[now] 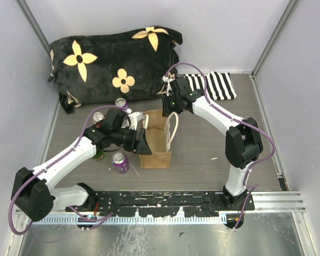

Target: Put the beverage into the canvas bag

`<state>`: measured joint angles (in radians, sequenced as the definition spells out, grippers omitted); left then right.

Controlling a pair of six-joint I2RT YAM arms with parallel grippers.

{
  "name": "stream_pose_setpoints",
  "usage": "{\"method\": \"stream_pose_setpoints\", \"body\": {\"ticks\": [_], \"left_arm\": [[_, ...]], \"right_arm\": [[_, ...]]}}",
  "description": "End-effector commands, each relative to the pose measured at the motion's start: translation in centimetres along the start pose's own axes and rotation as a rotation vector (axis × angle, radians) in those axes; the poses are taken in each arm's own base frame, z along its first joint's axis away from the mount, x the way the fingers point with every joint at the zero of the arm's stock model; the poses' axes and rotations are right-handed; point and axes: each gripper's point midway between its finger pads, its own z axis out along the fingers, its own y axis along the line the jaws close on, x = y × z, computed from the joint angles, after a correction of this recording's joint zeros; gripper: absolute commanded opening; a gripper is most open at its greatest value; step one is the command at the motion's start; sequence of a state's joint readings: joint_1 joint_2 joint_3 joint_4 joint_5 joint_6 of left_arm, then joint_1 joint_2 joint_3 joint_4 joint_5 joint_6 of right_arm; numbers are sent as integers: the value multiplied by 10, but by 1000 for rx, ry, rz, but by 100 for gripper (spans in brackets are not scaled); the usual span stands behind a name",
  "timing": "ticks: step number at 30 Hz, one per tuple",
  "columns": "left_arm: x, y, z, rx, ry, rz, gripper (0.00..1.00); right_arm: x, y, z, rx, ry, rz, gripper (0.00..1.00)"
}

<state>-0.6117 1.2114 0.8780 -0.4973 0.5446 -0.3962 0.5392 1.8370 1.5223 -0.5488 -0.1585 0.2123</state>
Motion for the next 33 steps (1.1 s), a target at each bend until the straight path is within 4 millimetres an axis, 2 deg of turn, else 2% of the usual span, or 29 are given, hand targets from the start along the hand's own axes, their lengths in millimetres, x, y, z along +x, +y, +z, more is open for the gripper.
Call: {"method": "stream_pose_setpoints", "body": {"ticks": [1, 6, 10, 13, 17, 20, 24, 29, 32, 33], "left_arm": [[9, -3, -7, 10, 9, 24, 71], [7, 1, -9, 1, -2, 15, 76], [2, 1, -16, -13, -13, 20, 86], [1, -2, -20, -16, -17, 36, 99], [-2, -2, -27, -27, -33, 53, 98], [-7, -4, -36, -35, -57, 68, 98], [-19, -15, -56, -41, -113, 115, 98], [-44, -26, -93, -103, -229, 191, 98], [-68, -22, -121, -179, -309, 215, 98], [-76, -19, -132, -213, -337, 223, 98]], "right_arm": [[0, 4, -17, 2, -22, -3, 31], [3, 2, -22, 9, -44, 5, 39], [-11, 4, -31, 15, -93, 1, 48], [-22, 4, -37, 23, -126, 0, 54], [-32, 4, -43, 36, -159, -3, 62], [-41, 6, -51, 39, -191, -5, 64], [-55, 7, -67, 49, -250, -8, 69], [-80, 0, -95, 87, -362, 6, 82], [-96, -14, -116, 118, -433, 35, 100], [-100, -20, -123, 126, -454, 48, 100]]}}
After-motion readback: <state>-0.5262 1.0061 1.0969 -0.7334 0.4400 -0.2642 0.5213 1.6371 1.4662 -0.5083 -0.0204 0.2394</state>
